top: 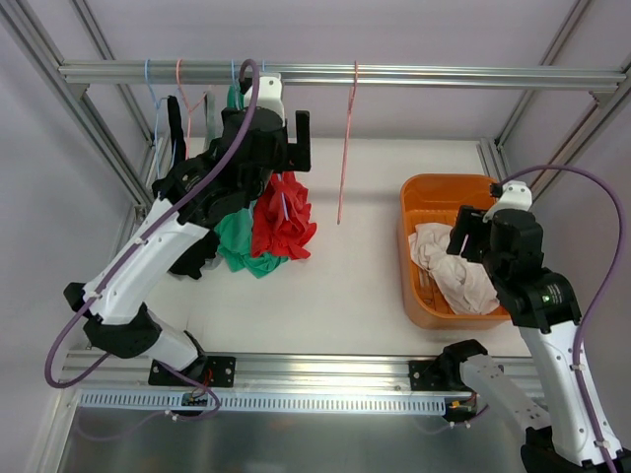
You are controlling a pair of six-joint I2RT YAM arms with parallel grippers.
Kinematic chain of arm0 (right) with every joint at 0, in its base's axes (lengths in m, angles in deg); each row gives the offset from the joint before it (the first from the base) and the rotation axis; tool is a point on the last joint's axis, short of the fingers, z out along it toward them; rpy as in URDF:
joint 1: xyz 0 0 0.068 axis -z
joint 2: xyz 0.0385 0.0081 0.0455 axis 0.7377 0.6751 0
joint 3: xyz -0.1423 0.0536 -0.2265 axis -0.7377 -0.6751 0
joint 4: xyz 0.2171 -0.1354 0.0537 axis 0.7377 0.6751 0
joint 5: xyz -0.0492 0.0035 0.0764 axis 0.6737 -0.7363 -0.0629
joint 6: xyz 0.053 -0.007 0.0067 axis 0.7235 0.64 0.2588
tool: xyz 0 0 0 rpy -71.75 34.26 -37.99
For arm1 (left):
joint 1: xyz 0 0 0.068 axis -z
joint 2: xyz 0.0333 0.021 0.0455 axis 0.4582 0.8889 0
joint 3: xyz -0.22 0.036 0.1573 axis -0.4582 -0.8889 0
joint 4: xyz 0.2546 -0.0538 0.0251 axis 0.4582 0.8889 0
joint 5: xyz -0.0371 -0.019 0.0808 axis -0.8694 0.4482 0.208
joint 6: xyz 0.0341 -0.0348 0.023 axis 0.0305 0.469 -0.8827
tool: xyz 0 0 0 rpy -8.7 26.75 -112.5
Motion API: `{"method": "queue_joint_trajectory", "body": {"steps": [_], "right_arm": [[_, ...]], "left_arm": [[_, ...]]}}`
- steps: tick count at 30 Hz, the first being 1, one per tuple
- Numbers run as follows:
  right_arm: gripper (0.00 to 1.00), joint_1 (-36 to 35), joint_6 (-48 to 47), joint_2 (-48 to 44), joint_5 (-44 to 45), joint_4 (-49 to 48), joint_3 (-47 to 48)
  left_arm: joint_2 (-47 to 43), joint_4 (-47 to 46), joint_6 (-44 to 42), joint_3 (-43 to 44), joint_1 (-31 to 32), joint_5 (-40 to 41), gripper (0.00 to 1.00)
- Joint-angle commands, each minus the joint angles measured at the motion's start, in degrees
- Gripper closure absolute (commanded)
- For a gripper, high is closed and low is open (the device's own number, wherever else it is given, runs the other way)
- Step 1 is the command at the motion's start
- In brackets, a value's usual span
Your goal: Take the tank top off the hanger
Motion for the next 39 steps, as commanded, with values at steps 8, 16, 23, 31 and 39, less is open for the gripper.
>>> {"method": "queue_joint_trajectory", "body": {"steps": [8,16,23,31,39], "right_arm": [[0.29,0.3,-0.9,-2.9,-4.9,0.2,0.4],[0.26,0.2,-0.2,-6.9,-10.6,-2.3,-0.4],[0.26,0.3,-0.5,-8.0,-11.6,-2.7,-1.0],[0.26,0.3,-0.5,-7.6,-12.6,-3.3,-1.4],[0.26,0.2,-0.6,-7.8,-13.9,-3.9,-1.8]], "left_arm": [[4.4,-0.3,-0.2,3.3,-5.2,2.5,0.26],[7.4,-0.3,2.7,1.2,-8.0,1.0,0.5],[7.2,-0.3,4.5,0.7,-8.3,2.1,0.82],[3.8,-0.3,5.6,1.9,-8.3,-1.4,1.0],[2.5,-0.5,3.5,6.8,-8.3,-4.0,1.0]]}}
